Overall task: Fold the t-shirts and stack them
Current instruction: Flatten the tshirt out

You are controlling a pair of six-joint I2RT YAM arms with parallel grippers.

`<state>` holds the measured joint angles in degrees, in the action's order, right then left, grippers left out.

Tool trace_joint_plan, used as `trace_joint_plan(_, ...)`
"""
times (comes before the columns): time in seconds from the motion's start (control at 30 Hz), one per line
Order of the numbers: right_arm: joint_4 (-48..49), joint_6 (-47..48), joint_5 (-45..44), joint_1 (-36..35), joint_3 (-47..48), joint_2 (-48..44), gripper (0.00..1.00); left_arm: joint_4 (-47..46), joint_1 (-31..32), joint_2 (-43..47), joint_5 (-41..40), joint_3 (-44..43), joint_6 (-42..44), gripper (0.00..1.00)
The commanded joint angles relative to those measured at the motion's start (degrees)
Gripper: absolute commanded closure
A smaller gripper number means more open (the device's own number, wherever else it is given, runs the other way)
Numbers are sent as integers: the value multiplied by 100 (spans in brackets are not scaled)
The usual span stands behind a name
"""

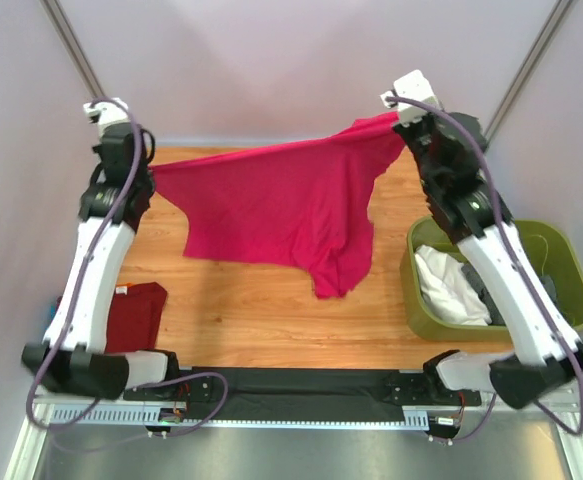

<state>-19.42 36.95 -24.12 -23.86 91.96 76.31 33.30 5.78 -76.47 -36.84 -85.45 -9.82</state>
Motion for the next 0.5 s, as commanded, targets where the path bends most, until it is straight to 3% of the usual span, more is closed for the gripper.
trace_joint_plan(0.0,123,338,-488,-179,-20,-985,100,-149,-60,1123,-218,160,120,100)
trace_joint_plan(0.17,-53,1269,-1215,-794,269,-1619,100,220,-60,2117,-507,-252,700,100)
trace_joint_plan(0.33,-176,2297,-2130,-2024,787,-1918,100,545,-60,2776,-815,-884,1307,100)
trace_joint_plan(0.43,77,3631,-3245,-2842,1087,-1805,100,625,-60,3066,-1079,-1148,1632,100)
trace_joint_plan(0.47,696,4079,-3753,-3027,1043,-1735,100,651,-60,3102,-1228,-1219,1807,100)
